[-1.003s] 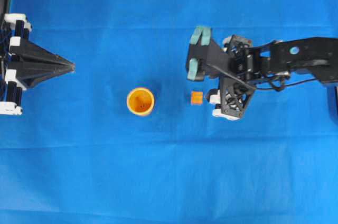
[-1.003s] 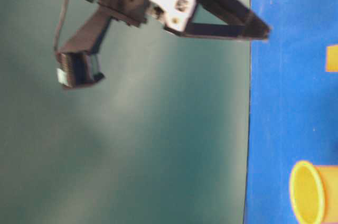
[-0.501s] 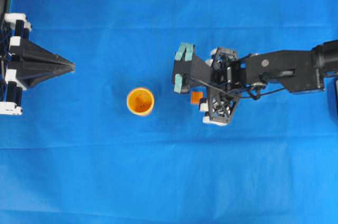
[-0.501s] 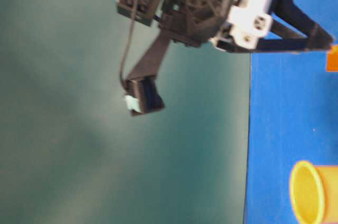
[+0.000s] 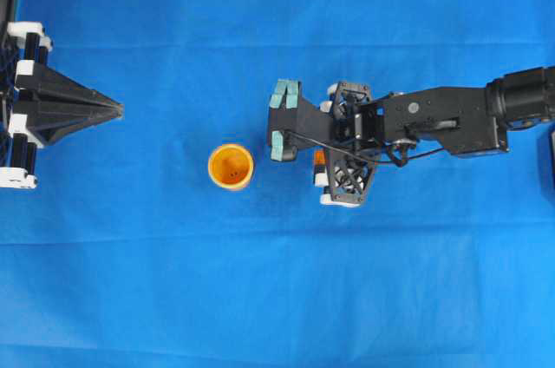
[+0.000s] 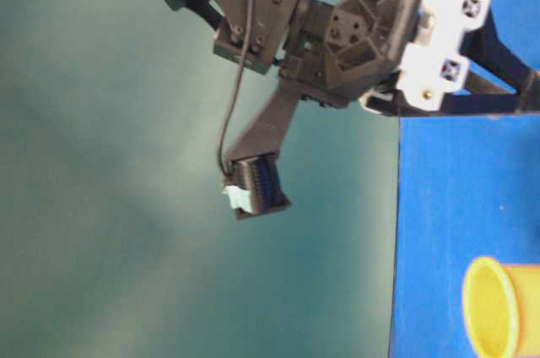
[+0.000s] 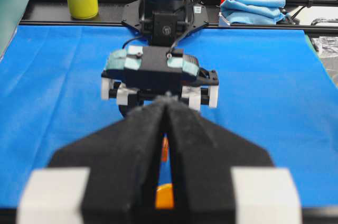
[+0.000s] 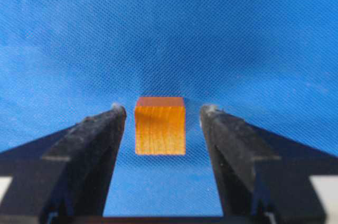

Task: Move the block forward with right arm.
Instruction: 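Lower the right gripper and center its fingers around the orange cube, then close the right gripper on the orange cube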

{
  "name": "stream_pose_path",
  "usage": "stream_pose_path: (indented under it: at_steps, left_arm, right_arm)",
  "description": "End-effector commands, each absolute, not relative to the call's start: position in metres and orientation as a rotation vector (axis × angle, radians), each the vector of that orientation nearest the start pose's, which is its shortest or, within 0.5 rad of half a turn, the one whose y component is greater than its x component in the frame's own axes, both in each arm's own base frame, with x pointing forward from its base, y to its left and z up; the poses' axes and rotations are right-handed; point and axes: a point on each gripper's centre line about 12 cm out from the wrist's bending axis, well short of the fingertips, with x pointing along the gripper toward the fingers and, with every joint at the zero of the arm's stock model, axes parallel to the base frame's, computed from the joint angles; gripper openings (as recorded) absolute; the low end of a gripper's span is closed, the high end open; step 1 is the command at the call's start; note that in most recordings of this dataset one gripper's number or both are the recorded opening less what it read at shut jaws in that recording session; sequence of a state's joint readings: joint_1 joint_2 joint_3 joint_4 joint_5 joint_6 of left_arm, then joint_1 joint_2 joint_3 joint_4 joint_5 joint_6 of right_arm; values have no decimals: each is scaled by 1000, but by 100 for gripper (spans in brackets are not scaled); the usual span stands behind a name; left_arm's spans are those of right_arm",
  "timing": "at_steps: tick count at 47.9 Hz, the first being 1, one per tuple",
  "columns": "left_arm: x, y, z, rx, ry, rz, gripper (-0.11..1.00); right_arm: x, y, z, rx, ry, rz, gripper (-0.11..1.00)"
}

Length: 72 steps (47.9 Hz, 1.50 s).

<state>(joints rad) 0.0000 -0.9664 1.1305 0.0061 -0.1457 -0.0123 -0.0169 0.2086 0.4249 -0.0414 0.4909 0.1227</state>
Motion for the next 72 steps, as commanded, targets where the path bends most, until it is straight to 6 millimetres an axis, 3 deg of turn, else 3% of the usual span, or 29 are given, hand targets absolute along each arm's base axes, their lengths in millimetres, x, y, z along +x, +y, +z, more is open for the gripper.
stream_pose_path:
  at_steps: [1, 25, 36, 42, 50, 72]
  left_arm:
    - [203, 0, 308, -5, -14, 0, 1]
    - [203, 0, 309, -5, -14, 0, 1]
    - [203, 0, 310, -5, -17, 0, 1]
    - [202, 0, 310, -6, -17, 0, 1]
    - [202, 0, 310, -6, -15, 0, 1]
    - [202, 0, 310, -6, -15, 0, 1]
  right_arm:
    - [419, -4, 134, 70, 1090, -68, 64]
    - [416, 1, 120, 62, 1109, -57, 61]
    - [413, 1, 117, 62, 1121, -57, 42]
    - [413, 1, 120, 65, 1118, -58, 40]
    - [409, 2, 137, 64, 1112, -58, 40]
    - [377, 0, 216, 69, 1085, -67, 40]
